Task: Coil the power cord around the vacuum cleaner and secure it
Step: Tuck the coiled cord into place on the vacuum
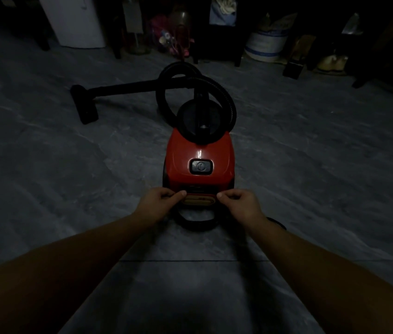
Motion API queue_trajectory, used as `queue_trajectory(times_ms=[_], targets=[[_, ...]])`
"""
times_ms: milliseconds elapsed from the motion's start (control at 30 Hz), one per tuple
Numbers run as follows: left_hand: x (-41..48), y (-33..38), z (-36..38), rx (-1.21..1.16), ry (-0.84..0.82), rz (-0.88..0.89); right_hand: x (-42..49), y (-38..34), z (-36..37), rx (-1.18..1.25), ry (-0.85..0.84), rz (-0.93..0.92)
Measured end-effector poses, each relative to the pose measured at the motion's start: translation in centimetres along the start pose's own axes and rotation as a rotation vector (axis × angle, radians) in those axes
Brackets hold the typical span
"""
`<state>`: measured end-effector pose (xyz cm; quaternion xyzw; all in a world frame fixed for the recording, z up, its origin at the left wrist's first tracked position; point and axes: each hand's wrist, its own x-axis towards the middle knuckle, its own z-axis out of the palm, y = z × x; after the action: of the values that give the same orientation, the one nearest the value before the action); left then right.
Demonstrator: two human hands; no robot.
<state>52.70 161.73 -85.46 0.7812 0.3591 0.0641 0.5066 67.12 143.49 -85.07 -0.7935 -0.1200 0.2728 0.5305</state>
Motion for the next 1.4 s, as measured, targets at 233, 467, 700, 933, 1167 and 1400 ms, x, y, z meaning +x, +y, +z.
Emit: queue_trajectory(times_ms=[233,467,700,933,1167,1400], targets=[[0.3,1.0,0.4,0.046,0.007,-0.015,-0.1,1.0,0.1,-0.004,0.110,-0.023],[0.8,0.6,0.3,-0.021,0.012,-0.061,-0.2,0.7,0.6,0.152,0.090,0.086],[0.9,1.1,0.3,-0.071,-0.011,-0.117,0.4,0.4,1.0,0.190,0.105,0.181],[1.1,1.1,1.1,-0.030,0.024,-0.145,1.0,0.1,1.6,0.252,0.142,0.244],[1.1,1.9,1.3,-0.066,0.039,-0.183,1.7,-0.5,1.8,0.267,0.173,0.285],[0.4,2.2,1.3,-0.015,0.070,-0.200,1.1,-0.5,2.1,0.292,0.187,0.282]])
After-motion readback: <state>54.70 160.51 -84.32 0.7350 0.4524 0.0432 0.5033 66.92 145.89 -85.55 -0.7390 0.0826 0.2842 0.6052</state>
